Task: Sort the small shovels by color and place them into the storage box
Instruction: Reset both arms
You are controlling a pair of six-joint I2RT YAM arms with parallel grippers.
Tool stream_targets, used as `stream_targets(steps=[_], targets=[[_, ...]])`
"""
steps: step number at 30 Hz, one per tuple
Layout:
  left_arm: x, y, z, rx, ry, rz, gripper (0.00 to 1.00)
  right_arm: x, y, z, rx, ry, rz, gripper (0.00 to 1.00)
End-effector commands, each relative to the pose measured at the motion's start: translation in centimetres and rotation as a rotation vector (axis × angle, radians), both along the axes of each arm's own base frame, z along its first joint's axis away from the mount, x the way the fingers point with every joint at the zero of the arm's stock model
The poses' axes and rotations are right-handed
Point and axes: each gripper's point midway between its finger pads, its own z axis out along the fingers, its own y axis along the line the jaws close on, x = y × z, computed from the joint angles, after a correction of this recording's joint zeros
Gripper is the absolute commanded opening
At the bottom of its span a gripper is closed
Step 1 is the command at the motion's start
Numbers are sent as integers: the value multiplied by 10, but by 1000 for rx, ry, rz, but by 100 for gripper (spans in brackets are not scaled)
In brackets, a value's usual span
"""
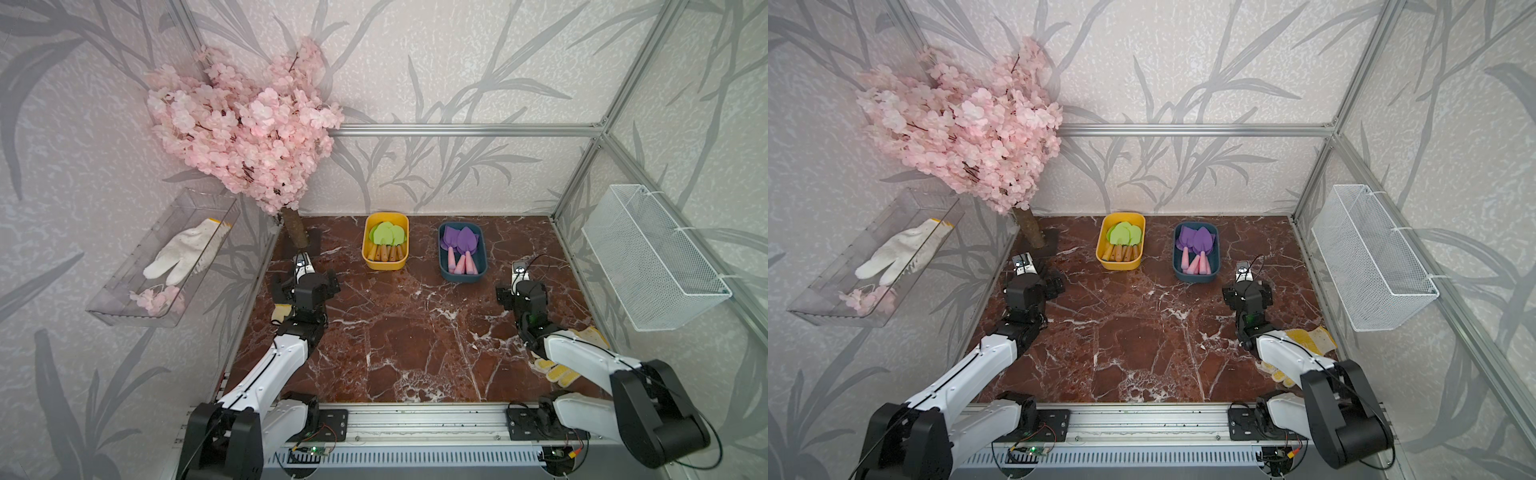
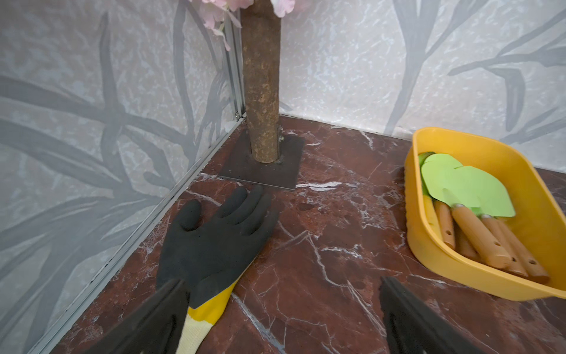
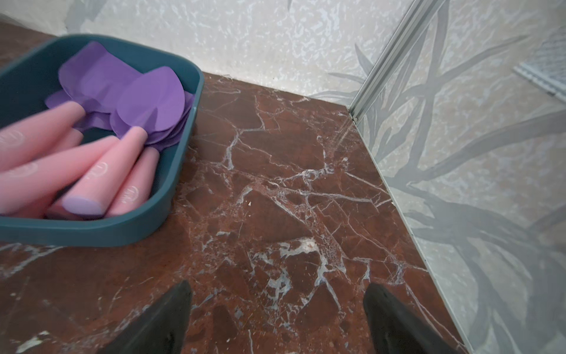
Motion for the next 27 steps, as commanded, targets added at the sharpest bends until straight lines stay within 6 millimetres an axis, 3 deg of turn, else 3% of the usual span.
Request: stream_targets(steps=[1,5,10,15,21,27], targets=[[8,15,11,6,-104,43,100,19,1,21,26,-179,-14,94],[15,20,-13,5,-86,23,99,29,6,13,9,-185,11,96],[22,21,-15,63,-47,-8,98,30,5,6,38,-177,26,97],[17,25,-41,55,-26,12,98,32,5,3,69,-179,54,100],[34,19,-71,64,-2,-29,98,34,7,-9,81,-157,71,99],[41,16,-76,59,18,-67,100,37,5,-10,105,-155,88,99]])
